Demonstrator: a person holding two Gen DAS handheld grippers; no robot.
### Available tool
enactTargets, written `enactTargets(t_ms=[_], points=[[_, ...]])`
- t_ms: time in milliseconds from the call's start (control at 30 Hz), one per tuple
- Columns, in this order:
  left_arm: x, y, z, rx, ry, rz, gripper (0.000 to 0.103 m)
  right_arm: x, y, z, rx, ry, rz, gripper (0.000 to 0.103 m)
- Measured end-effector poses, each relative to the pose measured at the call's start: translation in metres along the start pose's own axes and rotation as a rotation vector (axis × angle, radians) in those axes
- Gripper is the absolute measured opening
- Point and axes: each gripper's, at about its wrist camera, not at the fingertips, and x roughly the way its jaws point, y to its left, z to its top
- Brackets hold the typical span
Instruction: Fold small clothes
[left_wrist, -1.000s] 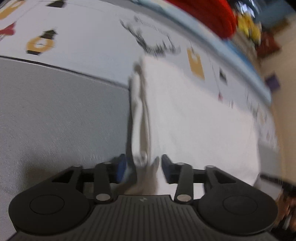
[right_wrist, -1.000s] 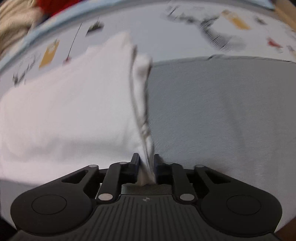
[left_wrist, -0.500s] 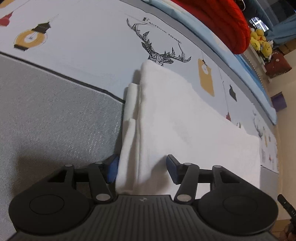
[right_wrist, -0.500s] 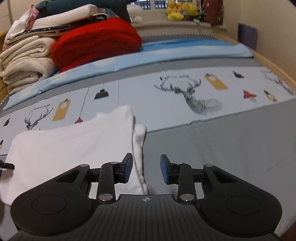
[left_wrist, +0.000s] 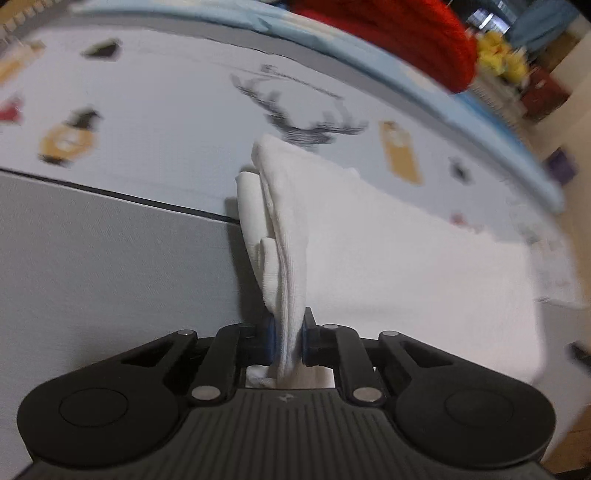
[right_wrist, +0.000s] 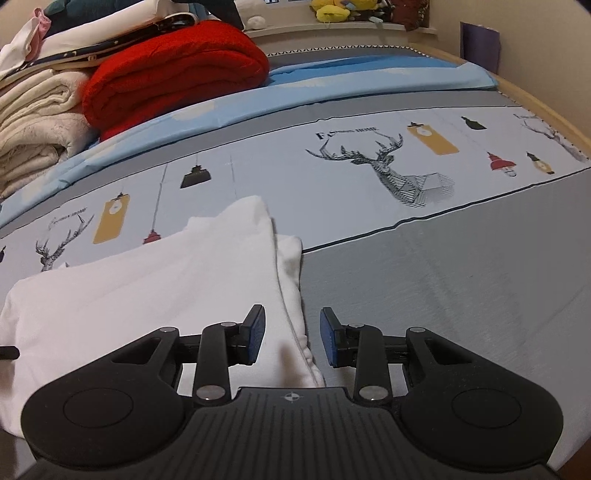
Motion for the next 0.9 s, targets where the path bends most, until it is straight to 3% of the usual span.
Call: enactTargets(t_ms=[67, 133, 333, 400, 500, 900], points=[[-0.007, 0.005, -0.002, 0.03, -0.001, 0.142, 0.014, 0.001, 0.006, -0.002, -0.001, 0.002, 0.002, 0.034], [-0.018, 0.012, -0.003, 0.035, -0.024, 0.222, 0.013, 0.002, 0.013, -0.005, -0.004, 0.006, 0.006, 0.034], [-0.032, 0.011, -0.008, 0.037, -0.05, 0.252, 0.013, 0.006, 0.031, -0.007, -0.048, 0.015, 0.03, 0.034], [-0.039, 0.009, -0.006, 0.022, -0.076, 0.223, 0.013, 0.008, 0.036, -0.007, -0.061, 0.015, 0.038, 0.034], [-0.046, -0.011, -0.003, 0.007, -0.103, 0.115, 0.013, 0.009, 0.041, -0.004, -0.076, 0.01, 0.057, 0.034], [-0.04, -0.145, 0.008, -0.009, -0.135, -0.252, 0.012, 0.001, 0.032, 0.004, -0.104, -0.027, 0.092, 0.034]])
